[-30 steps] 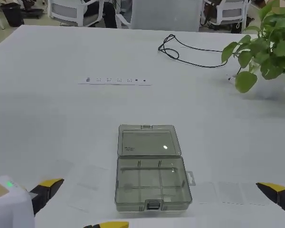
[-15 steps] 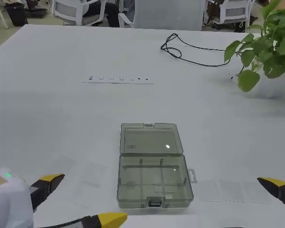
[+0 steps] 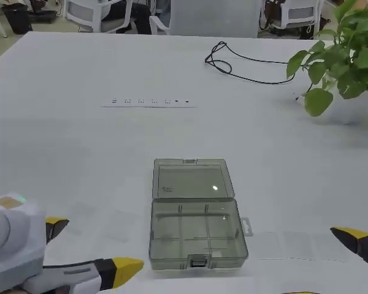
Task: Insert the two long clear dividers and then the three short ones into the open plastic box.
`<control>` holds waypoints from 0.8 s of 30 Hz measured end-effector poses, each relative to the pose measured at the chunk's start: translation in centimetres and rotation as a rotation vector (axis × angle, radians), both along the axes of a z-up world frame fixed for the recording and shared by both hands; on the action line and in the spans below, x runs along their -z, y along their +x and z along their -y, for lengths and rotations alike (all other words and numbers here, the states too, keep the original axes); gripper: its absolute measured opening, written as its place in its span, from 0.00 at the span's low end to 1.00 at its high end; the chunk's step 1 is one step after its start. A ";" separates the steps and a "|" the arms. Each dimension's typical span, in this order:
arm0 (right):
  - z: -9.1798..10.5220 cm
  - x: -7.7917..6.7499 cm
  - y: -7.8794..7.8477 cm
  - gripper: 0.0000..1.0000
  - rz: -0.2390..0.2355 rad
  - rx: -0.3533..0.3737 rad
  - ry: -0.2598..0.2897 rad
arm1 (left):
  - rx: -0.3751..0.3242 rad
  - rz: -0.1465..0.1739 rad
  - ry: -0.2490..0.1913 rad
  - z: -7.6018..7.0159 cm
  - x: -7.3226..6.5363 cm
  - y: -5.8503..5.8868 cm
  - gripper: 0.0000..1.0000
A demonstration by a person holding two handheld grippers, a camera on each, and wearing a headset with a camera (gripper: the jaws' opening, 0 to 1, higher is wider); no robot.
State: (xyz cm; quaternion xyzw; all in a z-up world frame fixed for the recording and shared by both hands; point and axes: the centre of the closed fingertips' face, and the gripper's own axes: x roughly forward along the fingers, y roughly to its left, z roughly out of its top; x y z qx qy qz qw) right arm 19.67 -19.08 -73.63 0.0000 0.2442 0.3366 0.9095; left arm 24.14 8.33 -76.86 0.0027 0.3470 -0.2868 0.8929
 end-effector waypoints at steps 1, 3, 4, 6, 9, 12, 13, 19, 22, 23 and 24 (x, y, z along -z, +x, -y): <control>0.1 0.1 0.0 1.00 -0.002 0.000 0.000 | 0.001 -0.008 0.008 -0.1 0.3 0.1 0.95; 0.1 0.1 -0.1 1.00 -0.006 0.002 -0.001 | 0.007 -0.024 0.020 -0.2 0.8 0.3 0.93; 0.1 0.1 -0.1 1.00 -0.007 0.002 0.000 | 0.009 -0.030 0.028 -0.3 1.0 0.4 0.92; 0.1 0.1 -0.1 1.00 -0.008 0.003 0.001 | 0.018 -0.047 0.048 -0.3 1.5 0.5 0.91; 0.1 0.3 -0.1 1.00 -0.013 0.004 0.003 | 0.026 -0.070 0.078 -0.4 2.3 0.6 0.87; 0.1 0.3 -0.1 1.00 -0.015 0.003 0.005 | 0.026 -0.078 0.092 -0.3 2.8 0.8 0.82; 0.1 0.3 -0.1 1.00 -0.016 0.003 0.006 | 0.027 -0.085 0.100 -0.4 3.1 0.9 0.82; 0.0 0.5 0.0 1.00 -0.019 0.003 0.008 | 0.034 -0.115 0.121 -0.2 4.2 1.1 0.69; 0.0 0.6 -0.1 1.00 -0.022 0.004 0.011 | 0.028 -0.134 0.138 -0.3 4.9 1.3 0.63; 0.1 0.6 -0.1 1.00 -0.022 0.005 0.011 | 0.024 -0.139 0.145 -0.4 5.0 1.4 0.61; 0.1 0.7 -0.1 1.00 -0.024 0.007 0.010 | 0.023 -0.145 0.145 -0.4 5.2 1.5 0.60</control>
